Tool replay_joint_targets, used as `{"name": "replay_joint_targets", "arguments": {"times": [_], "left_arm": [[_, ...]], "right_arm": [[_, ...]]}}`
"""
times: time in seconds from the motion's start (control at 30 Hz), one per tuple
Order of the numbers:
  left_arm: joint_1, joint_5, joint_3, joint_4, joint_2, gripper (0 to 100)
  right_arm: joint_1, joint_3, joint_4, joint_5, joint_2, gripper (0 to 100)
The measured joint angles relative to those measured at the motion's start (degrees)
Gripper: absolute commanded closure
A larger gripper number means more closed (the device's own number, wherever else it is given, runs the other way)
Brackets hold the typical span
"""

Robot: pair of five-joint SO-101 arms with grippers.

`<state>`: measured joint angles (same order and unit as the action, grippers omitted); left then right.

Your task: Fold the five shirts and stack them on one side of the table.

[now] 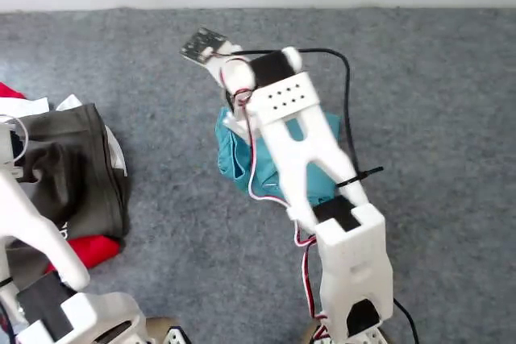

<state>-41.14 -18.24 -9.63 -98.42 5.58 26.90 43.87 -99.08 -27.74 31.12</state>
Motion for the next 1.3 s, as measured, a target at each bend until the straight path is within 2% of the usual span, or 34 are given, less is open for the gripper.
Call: {"name": "replay_joint_targets", "arguments": {"times": [0.27, 0.43, 0.57, 0.8, 0.9, 1.07, 1.3], "left_arm": [[0.00, 0.00, 0.00, 0.00, 0.18, 98], [0.00, 0.00, 0.00, 0.00, 4.66, 98], [0.00, 0.00, 0.00, 0.00, 8.44, 98], [0.00, 0.00, 0.00, 0.00, 11.34, 98], [0.00, 0.00, 0.00, -0.70, 11.34, 98], [0.00, 0.00, 0.00, -0.97, 11.34, 98], [0.00, 0.00, 0.00, -0.97, 11.60, 98]], "right_arm": [[-10.99, 0.44, -1.41, -1.32, 4.92, 99.0], [-11.60, 0.44, -1.41, -1.41, 9.05, 99.0], [-6.42, 0.44, -1.41, 0.09, 12.13, 99.0], [11.43, 1.58, -1.41, 3.08, 15.47, 99.0], [15.74, 5.36, -1.41, 3.08, 14.95, 99.0], [13.89, 7.12, -1.41, 3.08, 9.49, 99.0], [2.02, -3.78, -1.41, 3.08, 0.44, 99.0]]}}
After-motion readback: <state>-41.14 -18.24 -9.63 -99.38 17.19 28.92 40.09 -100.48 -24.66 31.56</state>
